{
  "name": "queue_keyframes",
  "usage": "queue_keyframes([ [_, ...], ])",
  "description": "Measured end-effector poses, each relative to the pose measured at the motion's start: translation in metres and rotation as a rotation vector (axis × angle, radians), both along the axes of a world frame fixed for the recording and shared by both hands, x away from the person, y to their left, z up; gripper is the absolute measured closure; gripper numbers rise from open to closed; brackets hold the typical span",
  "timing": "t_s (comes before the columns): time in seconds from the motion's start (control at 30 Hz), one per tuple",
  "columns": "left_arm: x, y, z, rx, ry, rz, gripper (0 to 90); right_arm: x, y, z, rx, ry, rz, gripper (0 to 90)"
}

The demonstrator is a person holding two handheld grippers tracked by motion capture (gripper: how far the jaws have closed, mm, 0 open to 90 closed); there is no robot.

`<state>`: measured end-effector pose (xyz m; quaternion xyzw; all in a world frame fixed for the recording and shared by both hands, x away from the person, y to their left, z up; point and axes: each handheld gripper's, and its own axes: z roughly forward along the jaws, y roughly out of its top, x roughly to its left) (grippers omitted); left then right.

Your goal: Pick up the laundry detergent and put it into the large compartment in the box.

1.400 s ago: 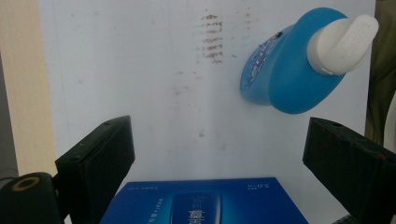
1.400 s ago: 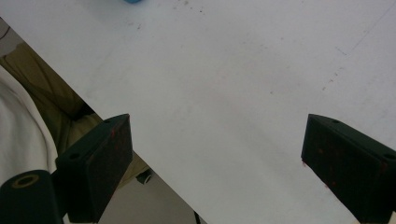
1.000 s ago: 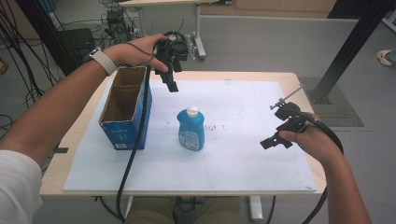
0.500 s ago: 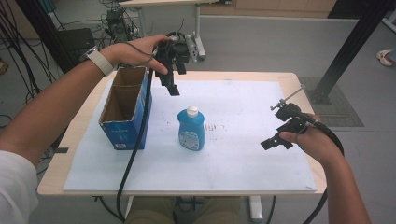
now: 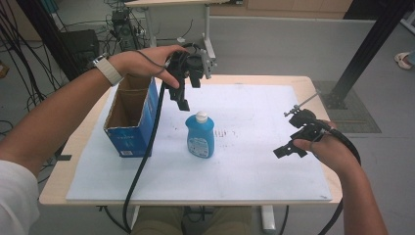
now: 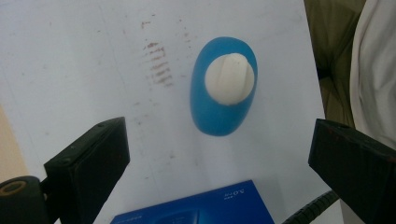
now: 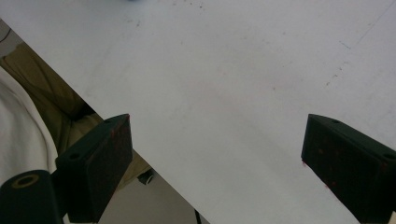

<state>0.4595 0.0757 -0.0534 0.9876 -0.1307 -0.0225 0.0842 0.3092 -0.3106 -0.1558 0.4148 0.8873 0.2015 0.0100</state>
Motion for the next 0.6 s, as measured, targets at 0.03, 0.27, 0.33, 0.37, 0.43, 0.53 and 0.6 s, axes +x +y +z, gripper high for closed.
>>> queue_keyframes([
  [0.03,-0.001,-0.001,-0.001,0.002,0.0,-0.002,5.6,0.0,0.0,0.0,0.001,-0.001,0.001,8.9],
  [0.27,-0.006,-0.013,-0.008,0.034,-0.003,-0.028,5.6,-0.001,-0.001,-0.002,0.005,0.003,-0.005,8.9],
  [0.33,-0.007,-0.016,-0.01,0.04,-0.004,-0.033,5.8,-0.001,-0.002,-0.002,0.003,0.001,-0.001,8.9],
  [0.37,-0.007,-0.018,-0.011,0.041,-0.006,-0.038,5.7,-0.001,-0.002,-0.002,0.003,0.0,-0.002,8.9],
  [0.43,-0.009,-0.02,-0.012,0.038,-0.011,-0.044,5.8,-0.002,-0.002,-0.002,0.004,-0.001,-0.002,8.9],
  [0.53,-0.011,-0.023,-0.015,0.043,-0.011,-0.051,6.3,-0.003,-0.003,-0.003,0.006,-0.002,-0.005,8.9],
  [0.6,-0.012,-0.025,-0.016,0.046,-0.013,-0.056,6.6,-0.003,-0.003,-0.003,0.007,0.0,-0.005,8.9],
])
